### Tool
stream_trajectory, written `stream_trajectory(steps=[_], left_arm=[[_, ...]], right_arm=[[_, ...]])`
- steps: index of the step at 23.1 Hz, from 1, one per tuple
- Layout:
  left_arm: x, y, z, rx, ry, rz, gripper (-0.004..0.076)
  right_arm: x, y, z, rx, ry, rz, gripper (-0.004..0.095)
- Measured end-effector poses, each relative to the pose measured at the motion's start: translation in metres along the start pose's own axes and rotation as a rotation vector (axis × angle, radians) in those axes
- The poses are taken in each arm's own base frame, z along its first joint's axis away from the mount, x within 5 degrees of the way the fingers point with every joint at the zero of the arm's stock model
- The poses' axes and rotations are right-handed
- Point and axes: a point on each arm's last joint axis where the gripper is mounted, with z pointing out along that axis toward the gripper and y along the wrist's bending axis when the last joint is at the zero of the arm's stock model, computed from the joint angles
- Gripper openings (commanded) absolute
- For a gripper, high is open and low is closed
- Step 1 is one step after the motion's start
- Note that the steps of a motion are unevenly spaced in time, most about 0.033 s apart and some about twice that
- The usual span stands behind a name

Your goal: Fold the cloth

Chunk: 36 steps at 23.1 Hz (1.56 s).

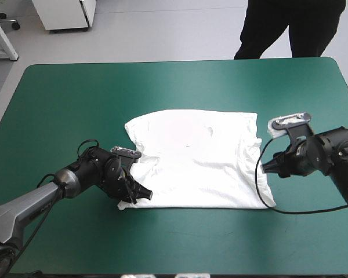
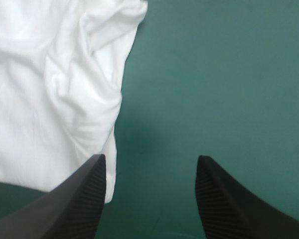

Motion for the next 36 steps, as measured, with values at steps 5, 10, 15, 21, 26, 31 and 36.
stream_trajectory(steps=[5,10,15,21,26,31,36], left_arm=[[0.0,-0.002,0.0,0.019,-0.005,-0.016,-0.0009],[0.0,-0.002,0.0,0.02,-0.002,-0.018,-0.0009],[0.0,-0.002,0.0,0.021,-0.002,-0.018,-0.0009],[0.0,-0.002,0.0,0.021,-0.002,-0.019,-0.0009],[0.0,-0.002,0.0,0.021,-0.002,-0.019,-0.0009],[0.0,-0.002,0.0,0.021,-0.002,-0.019,-0.0009],[-0.001,-0.002,0.0,0.019,-0.004,-0.017,-0.0009]], right_arm=[[0.039,0.011,0.029,-0.076,0.078,-0.005,0.0509],[0.071,0.017,0.049,-0.109,0.123,0.002,0.051],[0.072,0.018,0.061,-0.11,0.093,0.005,0.0518],[0.065,0.024,0.099,-0.14,0.198,0.022,0.05],[0.062,0.024,0.103,-0.138,0.221,0.011,0.0147],[0.06,0.027,0.104,-0.174,0.211,0.012,-0.0017],[0.06,0.028,0.104,-0.183,0.216,0.021,-0.0017]])
